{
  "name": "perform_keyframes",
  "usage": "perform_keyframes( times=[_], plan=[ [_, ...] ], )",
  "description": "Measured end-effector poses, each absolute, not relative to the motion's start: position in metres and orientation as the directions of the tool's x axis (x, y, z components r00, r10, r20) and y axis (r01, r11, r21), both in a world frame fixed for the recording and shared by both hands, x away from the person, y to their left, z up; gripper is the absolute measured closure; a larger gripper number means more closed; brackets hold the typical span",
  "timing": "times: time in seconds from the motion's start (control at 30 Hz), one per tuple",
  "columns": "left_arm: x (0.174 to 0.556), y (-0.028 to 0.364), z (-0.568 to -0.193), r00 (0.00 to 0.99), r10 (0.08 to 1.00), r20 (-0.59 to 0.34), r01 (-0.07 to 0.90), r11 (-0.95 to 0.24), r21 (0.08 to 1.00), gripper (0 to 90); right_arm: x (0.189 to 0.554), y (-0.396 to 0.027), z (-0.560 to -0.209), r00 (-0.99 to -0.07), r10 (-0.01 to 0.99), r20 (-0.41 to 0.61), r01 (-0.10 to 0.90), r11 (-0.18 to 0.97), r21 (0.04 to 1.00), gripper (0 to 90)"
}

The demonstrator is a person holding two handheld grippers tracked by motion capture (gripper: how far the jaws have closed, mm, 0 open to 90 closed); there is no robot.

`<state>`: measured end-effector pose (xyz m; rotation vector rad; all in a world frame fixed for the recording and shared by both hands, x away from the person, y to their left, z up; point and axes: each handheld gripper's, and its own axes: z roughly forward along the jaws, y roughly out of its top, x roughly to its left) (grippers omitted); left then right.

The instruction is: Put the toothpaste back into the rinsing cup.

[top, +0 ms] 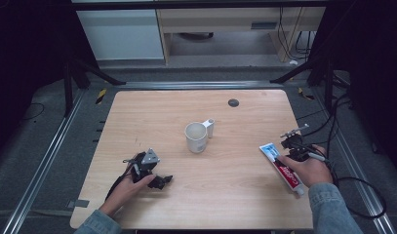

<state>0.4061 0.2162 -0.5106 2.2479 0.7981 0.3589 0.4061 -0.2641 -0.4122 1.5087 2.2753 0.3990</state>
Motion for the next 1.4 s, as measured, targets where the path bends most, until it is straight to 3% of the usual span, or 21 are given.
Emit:
perform_keyframes(
  times=[0.47, 0.73, 1.4],
  plan=[
    [0.406, 0.216, -0.511, 0.771, 0.636, 0.021, 0.439, -0.555, 0.707, 0.0, 0.426, -0.257, -0.416, -0.388, 0.910, -0.148, 0.838, 0.415, 0.354, 31.9],
    [0.406, 0.216, -0.511, 0.771, 0.637, 0.021, 0.439, -0.554, 0.707, 0.0, 0.440, -0.258, -0.437, -0.385, 0.913, -0.135, 0.864, 0.407, 0.295, 36.0],
    [0.406, 0.216, -0.511, 0.771, 0.637, 0.021, 0.439, -0.555, 0.707, 0.0, 0.461, -0.254, -0.466, -0.385, 0.918, -0.096, 0.893, 0.397, 0.210, 37.6]
  ],
)
